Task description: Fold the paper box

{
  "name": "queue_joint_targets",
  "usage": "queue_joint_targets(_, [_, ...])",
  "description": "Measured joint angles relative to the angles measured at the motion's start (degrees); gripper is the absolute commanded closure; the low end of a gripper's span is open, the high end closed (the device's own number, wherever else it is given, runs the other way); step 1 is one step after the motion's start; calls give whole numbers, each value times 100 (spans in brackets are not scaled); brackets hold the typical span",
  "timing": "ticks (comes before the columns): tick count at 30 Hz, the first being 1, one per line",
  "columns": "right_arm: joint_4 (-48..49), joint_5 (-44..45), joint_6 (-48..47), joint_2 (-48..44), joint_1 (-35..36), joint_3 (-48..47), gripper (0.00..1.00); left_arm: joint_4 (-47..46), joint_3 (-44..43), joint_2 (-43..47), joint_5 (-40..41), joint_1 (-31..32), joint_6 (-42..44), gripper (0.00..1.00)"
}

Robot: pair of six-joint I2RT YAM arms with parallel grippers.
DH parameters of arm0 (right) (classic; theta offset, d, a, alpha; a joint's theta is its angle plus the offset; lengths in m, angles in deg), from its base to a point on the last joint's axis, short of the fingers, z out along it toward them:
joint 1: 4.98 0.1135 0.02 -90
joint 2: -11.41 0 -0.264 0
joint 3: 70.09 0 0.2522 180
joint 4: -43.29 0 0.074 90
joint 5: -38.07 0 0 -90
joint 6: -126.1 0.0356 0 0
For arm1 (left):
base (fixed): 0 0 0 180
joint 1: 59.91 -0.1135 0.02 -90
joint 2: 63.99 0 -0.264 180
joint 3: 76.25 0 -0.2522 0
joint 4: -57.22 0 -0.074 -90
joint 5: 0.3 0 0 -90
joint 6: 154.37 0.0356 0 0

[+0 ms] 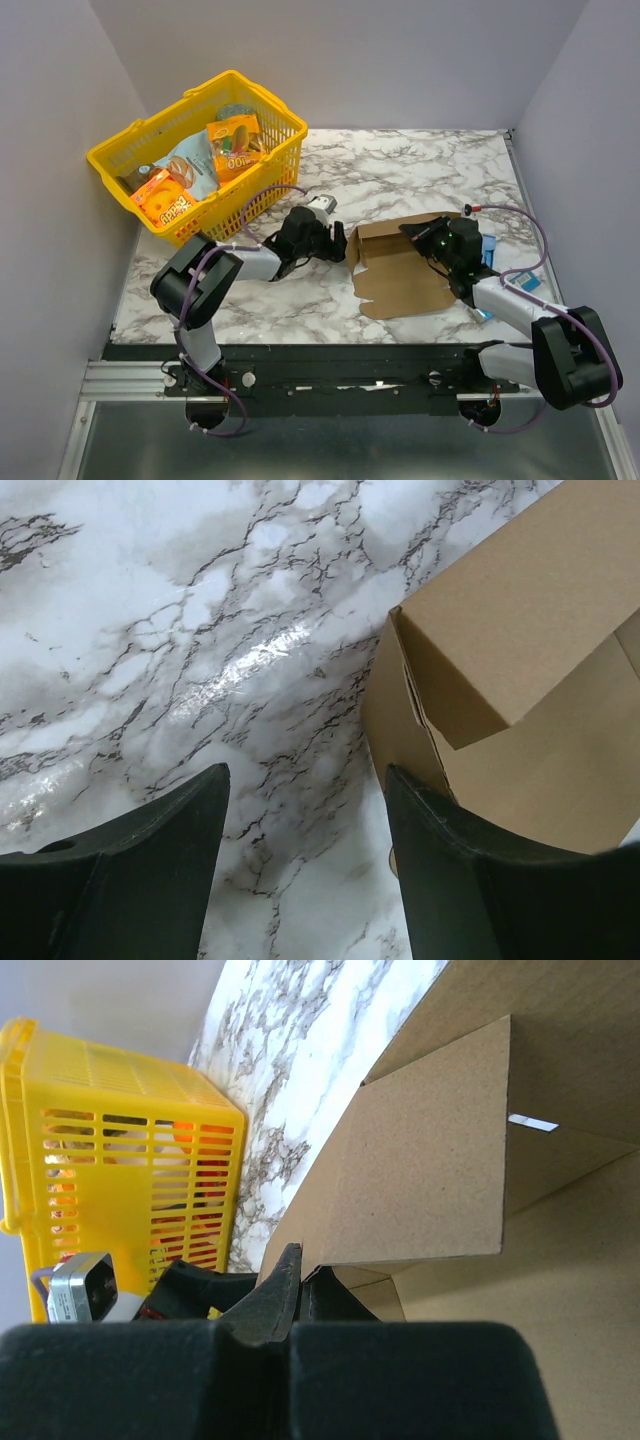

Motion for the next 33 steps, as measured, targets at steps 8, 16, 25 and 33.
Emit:
queue_joint_targets(8, [0, 2, 2, 0, -2, 0, 100, -319, 9, 0, -7, 219, 61, 28])
queue_joint_targets(16, [-26, 26, 66, 0, -2, 0, 99, -651, 127, 0, -37, 385, 125, 27])
queue_joint_targets(25, [-76, 48, 125, -26, -2, 0, 100, -1333, 446, 4, -149, 481, 122, 25])
queue_joint_targets(33, [-247, 125, 260, -98, -2, 0, 99, -1792, 466, -4, -426, 479, 122, 27])
